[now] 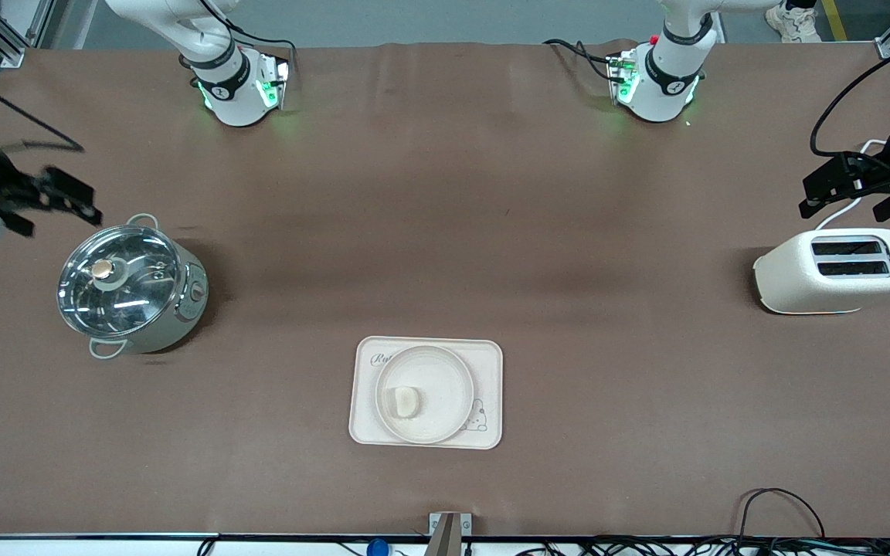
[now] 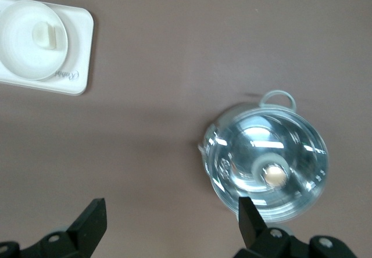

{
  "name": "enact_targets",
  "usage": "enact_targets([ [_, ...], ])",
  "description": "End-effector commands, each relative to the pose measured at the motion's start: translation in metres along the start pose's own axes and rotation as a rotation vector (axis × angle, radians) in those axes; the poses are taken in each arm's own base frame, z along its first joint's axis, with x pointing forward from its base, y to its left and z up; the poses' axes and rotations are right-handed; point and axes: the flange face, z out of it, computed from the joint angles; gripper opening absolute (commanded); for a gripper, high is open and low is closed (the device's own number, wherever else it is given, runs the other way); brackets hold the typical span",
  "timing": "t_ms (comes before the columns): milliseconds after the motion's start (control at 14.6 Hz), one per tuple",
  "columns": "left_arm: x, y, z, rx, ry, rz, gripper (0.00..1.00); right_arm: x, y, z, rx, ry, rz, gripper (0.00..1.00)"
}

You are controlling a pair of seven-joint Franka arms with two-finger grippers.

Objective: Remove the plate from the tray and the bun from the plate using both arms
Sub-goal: 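Reach the right gripper down to the white plate's rim on the tray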

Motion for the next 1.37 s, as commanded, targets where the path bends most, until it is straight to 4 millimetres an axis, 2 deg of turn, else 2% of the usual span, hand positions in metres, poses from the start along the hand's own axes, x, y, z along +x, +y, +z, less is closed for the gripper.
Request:
enact_targets([
  [0, -0.001, 0.001, -0.004, 0.005, -0.008, -0.006, 1.00, 0.055, -0.053, 0.051, 0.011, -0.004, 0.061, 1.00],
  [69, -0.001, 0.001, -0.005, 0.005, -0.007, -0.006, 1.00, 0.064, -0.078, 0.066, 0.019, 0.009, 0.058, 1.00],
  [206, -0.001, 0.001, -0.005, 0.005, -0.007, -0.004, 1.00, 0.079, -0.109, 0.106, 0.068, 0.005, 0.044, 1.00],
  [411, -0.001, 0.000, -0.005, 0.005, -0.007, 0.000, 1.00, 0.106, -0.124, 0.168, 0.243, 0.012, 0.111, 1.00],
  [549, -0.001, 0.000, -0.004, 0.005, -0.008, 0.003, 1.00, 0.119, -0.149, 0.219, 0.281, 0.029, 0.127, 1.00],
  [754, -0.001, -0.001, -0.004, 0.006, -0.008, 0.006, 1.00, 0.129, -0.191, 0.278, 0.275, 0.087, 0.245, 1.00],
  [823, -0.001, -0.001, -0.004, 0.006, -0.008, 0.006, 1.00, 0.129, -0.209, 0.295, 0.275, 0.109, 0.249, 0.95],
  [960, -0.001, -0.001, -0.004, 0.006, -0.010, 0.006, 1.00, 0.134, -0.210, 0.323, 0.272, 0.129, 0.270, 0.78],
  [1029, -0.001, -0.001, -0.004, 0.006, -0.008, 0.006, 1.00, 0.138, -0.212, 0.329, 0.275, 0.134, 0.283, 0.67],
  [1166, -0.001, -0.001, -0.004, 0.006, -0.010, 0.006, 1.00, 0.141, -0.219, 0.337, 0.283, 0.128, 0.318, 0.57],
  [1303, -0.001, -0.001, -0.004, 0.006, -0.010, 0.006, 1.00, 0.144, -0.215, 0.352, 0.278, 0.137, 0.319, 0.57],
])
